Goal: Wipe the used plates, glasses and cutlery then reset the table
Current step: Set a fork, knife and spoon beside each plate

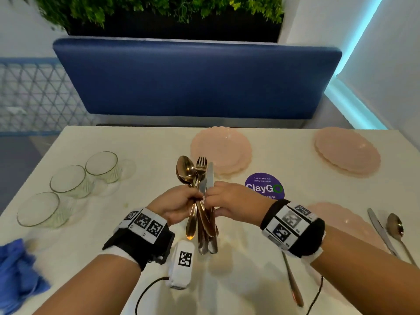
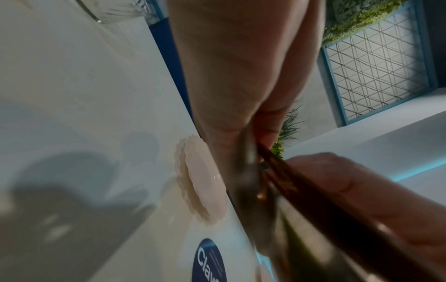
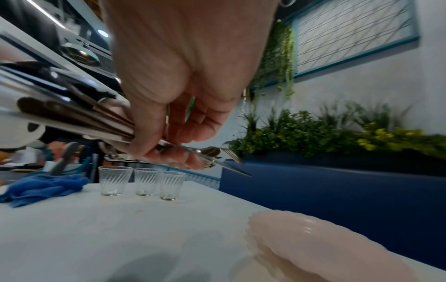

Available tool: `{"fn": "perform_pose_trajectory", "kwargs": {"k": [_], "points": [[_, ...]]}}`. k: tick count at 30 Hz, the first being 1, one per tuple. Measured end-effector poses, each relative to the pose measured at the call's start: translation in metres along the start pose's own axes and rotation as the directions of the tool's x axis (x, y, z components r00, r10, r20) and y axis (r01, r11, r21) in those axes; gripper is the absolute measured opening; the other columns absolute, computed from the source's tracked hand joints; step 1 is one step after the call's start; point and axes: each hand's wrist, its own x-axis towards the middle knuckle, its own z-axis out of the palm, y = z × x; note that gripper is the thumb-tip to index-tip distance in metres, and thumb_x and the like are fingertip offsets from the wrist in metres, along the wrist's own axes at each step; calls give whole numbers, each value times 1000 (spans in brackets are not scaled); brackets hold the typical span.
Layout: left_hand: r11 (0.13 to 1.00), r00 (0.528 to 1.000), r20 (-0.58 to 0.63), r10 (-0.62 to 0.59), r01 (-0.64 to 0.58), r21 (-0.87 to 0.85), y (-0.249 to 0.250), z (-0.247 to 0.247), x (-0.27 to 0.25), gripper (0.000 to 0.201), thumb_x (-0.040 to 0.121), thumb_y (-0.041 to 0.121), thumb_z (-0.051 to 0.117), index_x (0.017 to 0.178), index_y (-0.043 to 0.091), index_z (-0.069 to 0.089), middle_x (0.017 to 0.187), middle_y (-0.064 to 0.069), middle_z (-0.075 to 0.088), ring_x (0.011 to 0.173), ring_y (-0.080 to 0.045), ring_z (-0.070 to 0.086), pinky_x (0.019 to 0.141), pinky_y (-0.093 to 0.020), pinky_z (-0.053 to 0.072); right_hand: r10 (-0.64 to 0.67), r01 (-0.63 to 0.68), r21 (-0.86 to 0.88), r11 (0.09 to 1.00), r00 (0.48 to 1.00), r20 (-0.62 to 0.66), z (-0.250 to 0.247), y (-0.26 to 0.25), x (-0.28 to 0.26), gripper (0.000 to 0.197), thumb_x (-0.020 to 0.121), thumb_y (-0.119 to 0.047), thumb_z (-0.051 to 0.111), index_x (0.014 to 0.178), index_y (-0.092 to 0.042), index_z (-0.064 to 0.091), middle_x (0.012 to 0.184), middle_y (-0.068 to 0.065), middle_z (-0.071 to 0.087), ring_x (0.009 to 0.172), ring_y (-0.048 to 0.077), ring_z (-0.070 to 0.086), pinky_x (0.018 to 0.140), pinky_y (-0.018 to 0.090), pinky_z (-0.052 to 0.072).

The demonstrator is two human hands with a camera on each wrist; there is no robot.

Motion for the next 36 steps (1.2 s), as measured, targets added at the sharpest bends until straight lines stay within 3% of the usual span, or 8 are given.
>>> {"fn": "perform_pose_trajectory", "kwargs": {"k": [8, 11, 15, 19, 21, 24, 29, 36], "points": [[1000, 1000, -2, 3, -3, 6, 18, -20, 8, 17, 87, -6, 40, 87, -7, 56, 75, -19, 57, 76, -29, 54, 75, -37, 48, -171, 170, 26, 985, 985, 34, -10, 19, 30, 10, 75, -11, 69, 84, -8, 66, 85, 4, 64, 82, 17, 53, 60, 30, 48], [999, 1000, -13, 28, -28, -23, 33, -32, 12, 29, 90, -8, 35, 77, -4, 60, 66, -13, 61, 62, -19, 63, 62, -29, 55, -199, 199, 4, 980, 979, 33, -13, 23, 45, 15, 73, -8, 69, 88, -8, 67, 89, 5, 67, 85, 17, 56, 61, 30, 50], [984, 998, -41, 51, -57, -171, 62, -64, 12, 23, 95, -5, 29, 100, -7, 51, 82, -22, 71, 71, -27, 73, 61, -33, 61, -71, 71, -14, 997, 996, -57, -18, 27, 62, 11, 69, -14, 69, 80, -12, 66, 77, 3, 67, 76, 11, 55, 59, 20, 45], [949, 985, -135, 107, -142, -283, 94, -110, 11, 28, 96, -2, 27, 117, -8, 43, 95, -24, 70, 80, -31, 73, 63, -36, 61, 226, -229, -39, 973, 972, -68, -27, 46, 91, 10, 83, -17, 62, 84, -7, 65, 80, 4, 62, 73, 19, 56, 65, 22, 42], [937, 975, -163, 148, -191, -292, 108, -129, 7, 24, 96, -2, 27, 113, -4, 44, 98, -24, 68, 79, -30, 73, 65, -36, 61, 441, -443, -11, 896, 894, -84, -30, 59, 111, 8, 90, -21, 60, 88, -13, 62, 83, -4, 55, 76, 14, 49, 67, 18, 41], [943, 966, -164, 198, -234, -238, 131, -148, 1, 22, 97, 0, 28, 108, 1, 47, 102, -22, 67, 82, -27, 73, 71, -36, 60, 713, -699, 141, 701, 684, -157, -21, 77, 151, 8, 89, -28, 61, 84, -23, 57, 76, -9, 51, 73, 13, 48, 58, 15, 31], [952, 965, -158, 208, -237, -194, 164, -166, 5, 22, 97, 0, 27, 105, 1, 48, 100, -20, 68, 78, -25, 73, 70, -34, 59, 925, -873, 332, 357, 380, 4, 26, 114, 232, 20, 86, -25, 67, 92, -7, 61, 82, 7, 59, 72, 20, 54, 51, 20, 34], [956, 967, -161, 200, -228, -183, 188, -180, 22, 23, 97, -1, 25, 104, -2, 47, 99, -21, 67, 72, -24, 74, 67, -33, 59, 960, -937, 236, 256, 275, 48, 64, 155, 282, 31, 92, -13, 59, 120, -1, 55, 106, 12, 67, 97, 25, 65, 79, 27, 50]]}}
